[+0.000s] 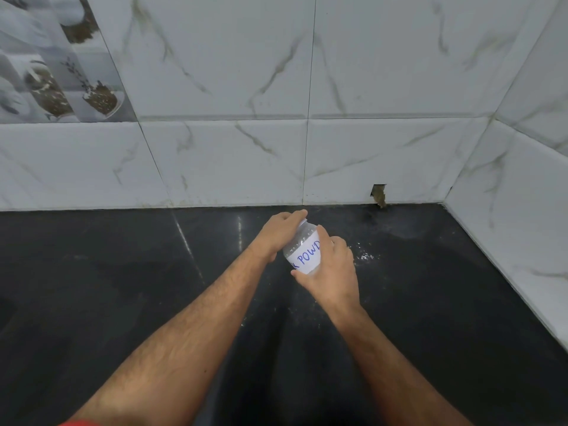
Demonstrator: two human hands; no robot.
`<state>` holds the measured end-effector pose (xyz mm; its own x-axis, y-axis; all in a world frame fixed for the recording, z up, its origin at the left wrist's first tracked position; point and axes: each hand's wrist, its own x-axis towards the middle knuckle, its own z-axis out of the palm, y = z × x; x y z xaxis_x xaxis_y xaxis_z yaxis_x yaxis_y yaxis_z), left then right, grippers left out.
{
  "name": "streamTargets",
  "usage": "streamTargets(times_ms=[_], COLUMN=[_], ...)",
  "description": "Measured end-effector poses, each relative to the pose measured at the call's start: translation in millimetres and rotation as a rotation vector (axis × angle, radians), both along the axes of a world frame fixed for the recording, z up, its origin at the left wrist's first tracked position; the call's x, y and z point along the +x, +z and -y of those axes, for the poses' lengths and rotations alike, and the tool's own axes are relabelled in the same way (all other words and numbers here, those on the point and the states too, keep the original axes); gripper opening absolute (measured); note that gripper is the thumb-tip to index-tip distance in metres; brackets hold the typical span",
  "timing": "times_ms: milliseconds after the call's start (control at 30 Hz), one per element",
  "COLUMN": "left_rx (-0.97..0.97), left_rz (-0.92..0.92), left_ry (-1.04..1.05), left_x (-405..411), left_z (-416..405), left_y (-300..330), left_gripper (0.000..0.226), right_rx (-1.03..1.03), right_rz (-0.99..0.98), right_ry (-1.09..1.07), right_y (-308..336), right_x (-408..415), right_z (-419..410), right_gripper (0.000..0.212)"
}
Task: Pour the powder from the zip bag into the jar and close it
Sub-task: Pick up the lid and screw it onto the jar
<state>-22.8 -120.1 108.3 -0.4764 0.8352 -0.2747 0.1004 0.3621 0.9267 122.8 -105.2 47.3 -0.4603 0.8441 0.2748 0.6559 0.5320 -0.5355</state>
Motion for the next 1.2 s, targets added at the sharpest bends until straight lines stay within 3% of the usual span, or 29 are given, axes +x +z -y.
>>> streamTargets(times_ms=[233, 333, 500, 600, 733, 833, 933, 1067, 1200], left_rx=[-0.043, 0.049, 0.164, 0.225, 0.301, 0.292, 0.262, 0.255, 0.291], left_rz=[-0.001, 0.014, 0.05, 0.079, 0.122, 0.164, 0.111, 0.046, 0.105], left_ry=[0.017, -0.052, -0.175, -0.214, -0.122, -0.133, -0.151, -0.041, -0.086], left_x=[-1.1, -4.7, -15.1, -22.3, -29.5, -27.3, -14.9, -6.2, -15.5], left_z=[2.0, 7.4, 20.4, 26.6, 31.3, 31.0, 25.7, 18.5, 21.2], left_y=[-3.9, -2.5, 3.2, 0.9, -4.1, -3.4, 5.1, 7.7, 8.3], left_gripper=[0.045, 0.038, 0.028, 0.029, 0.039, 0.039, 0.033, 0.041, 0.045], right_rx=[-0.027, -0.274, -0.862, -1.045, -0.754, -0.362, -0.183, -0.261, -0.665], right_rz=[0.011, -0.142, -0.496, -0.588, -0.533, -0.332, -0.173, -0.208, -0.545], right_ry=[0.003, 0.053, 0.26, 0.336, 0.204, 0.045, 0.011, 0.012, 0.161], right_y=[4.6, 15.9, 25.6, 25.1, 24.0, 24.7, 19.2, 21.2, 24.4], right_x=[-3.8, -0.4, 9.6, 12.1, 6.5, 1.9, -3.9, -10.2, -1.6], right_z=[5.3, 2.1, -6.9, -4.5, 0.1, 5.4, 10.7, 15.0, 10.0], right_gripper=[0.106, 0.093, 0.067, 0.056, 0.071, 0.083, 0.105, 0.103, 0.086])
